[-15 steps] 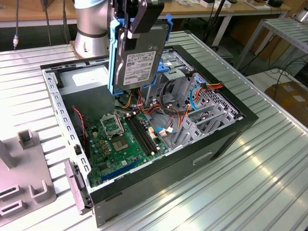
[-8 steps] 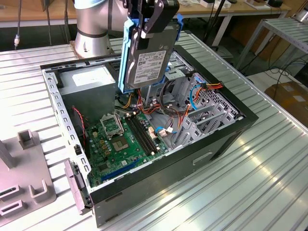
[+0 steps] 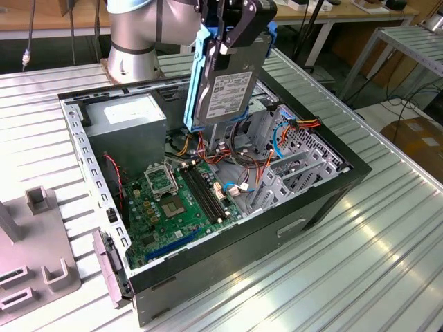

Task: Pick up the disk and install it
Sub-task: 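Insert the disk into the insertion slot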

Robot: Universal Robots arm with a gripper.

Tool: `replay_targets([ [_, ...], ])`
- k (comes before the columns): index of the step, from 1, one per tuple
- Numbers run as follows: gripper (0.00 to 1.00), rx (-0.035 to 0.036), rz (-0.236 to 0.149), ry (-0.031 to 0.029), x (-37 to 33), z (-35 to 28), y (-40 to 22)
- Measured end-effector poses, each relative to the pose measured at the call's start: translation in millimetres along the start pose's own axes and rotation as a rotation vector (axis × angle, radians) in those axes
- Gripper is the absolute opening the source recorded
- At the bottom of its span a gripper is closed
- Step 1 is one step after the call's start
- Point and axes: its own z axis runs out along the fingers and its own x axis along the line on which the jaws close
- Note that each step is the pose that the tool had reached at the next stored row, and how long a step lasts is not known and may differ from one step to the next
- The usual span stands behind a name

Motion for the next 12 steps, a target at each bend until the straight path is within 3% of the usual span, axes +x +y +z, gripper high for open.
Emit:
replay_targets([
  [6, 0.37, 0.0, 0.0, 0.0, 4.1, 0.1, -14.8],
  [12, 0.37, 0.0, 0.0, 0.0, 10.6, 0.0, -21.7],
])
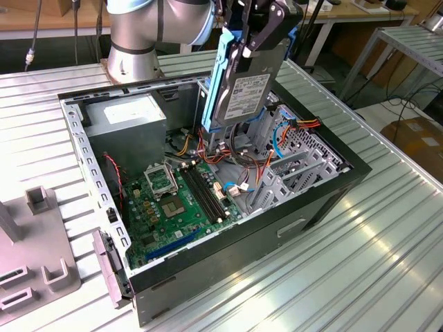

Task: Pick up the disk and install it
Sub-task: 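Insert the disk into the insertion slot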

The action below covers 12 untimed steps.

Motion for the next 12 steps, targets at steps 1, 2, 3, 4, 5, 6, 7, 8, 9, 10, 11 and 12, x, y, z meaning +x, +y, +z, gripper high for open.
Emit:
replay_targets([
  [1, 0.37, 0.0, 0.0, 0.0, 1.6, 0.0, -1.6],
  [2, 0.37, 0.0, 0.0, 0.0, 2.9, -0.1, -2.6],
  [3, 0.37, 0.0, 0.0, 0.0, 4.3, -0.1, -3.4],
  [4, 0.37, 0.0, 0.0, 0.0, 6.7, -0.2, -4.1],
  [5, 0.37, 0.0, 0.0, 0.0, 9.8, -0.2, -4.5],
  [6, 0.37, 0.0, 0.0, 0.0, 11.8, -0.3, -4.7],
  [7, 0.37, 0.0, 0.0, 0.0, 13.5, -0.3, -4.9],
  [8, 0.37, 0.0, 0.0, 0.0, 16.2, -0.3, -5.1],
  [9, 0.37, 0.0, 0.0, 0.0, 18.0, -0.4, -5.2],
  [10, 0.37, 0.0, 0.0, 0.0, 19.6, -0.4, -5.4],
  [11, 0.37, 0.0, 0.0, 0.0001, 21.5, -0.5, -5.5],
  [12, 0.37, 0.0, 0.0, 0.0001, 24.6, -0.5, -5.8],
])
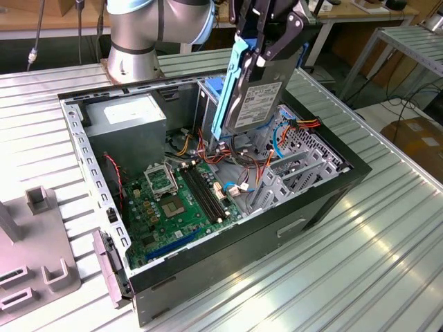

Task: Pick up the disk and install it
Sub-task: 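Insert the disk into the insertion slot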

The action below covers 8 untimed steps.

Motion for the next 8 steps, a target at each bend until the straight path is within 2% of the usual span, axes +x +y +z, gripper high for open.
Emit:
replay_targets([
  [3, 0.37, 0.0, 0.0, 0.0001, 9.9, -0.2, -0.9],
  [8, 0.37, 0.0, 0.0, 0.0001, 18.7, -0.4, -1.9],
])
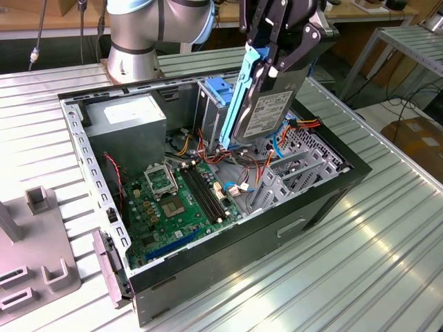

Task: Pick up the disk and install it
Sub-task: 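Insert the disk into the insertion slot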

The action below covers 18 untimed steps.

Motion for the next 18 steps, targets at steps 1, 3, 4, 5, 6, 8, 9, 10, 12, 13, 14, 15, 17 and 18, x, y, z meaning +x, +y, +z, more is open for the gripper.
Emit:
replay_targets([
  [1, 0.37, 0.0, 0.0, 0.0, 0.4, 0.0, 0.0],
  [3, 0.37, 0.0, 0.0, 0.0, 0.5, 0.0, -0.1],
  [4, 0.37, 0.0, 0.0, 0.0, 0.5, 0.0, -0.1],
  [5, 0.37, 0.0, 0.0, -0.0001, 1.2, 0.0, -0.2],
  [6, 0.37, 0.0, 0.0, 0.0, 2.2, 0.0, -0.5],
  [8, 0.37, 0.0, 0.0, 0.0001, 4.2, -0.1, -1.0],
  [9, 0.37, 0.0, 0.0, 0.0001, 6.0, -0.1, -1.6],
  [10, 0.37, 0.0, 0.0, 0.0002, 8.6, -0.2, -3.2],
  [12, 0.37, 0.0, 0.0, 0.0005, 12.4, -0.2, -6.0],
  [13, 0.37, 0.0, 0.0, 0.0008, 15.2, -0.2, -8.0],
  [14, 0.37, 0.0, 0.0, 0.0009, 17.0, -0.2, -9.4],
  [15, 0.37, 0.0, 0.0, 0.001, 17.9, -0.2, -10.3],
  [17, 0.37, 0.0, 0.0, 0.0012, 19.5, -0.2, -12.1],
  [18, 0.37, 0.0, 0.0, 0.0013, 20.1, -0.2, -13.1],
])
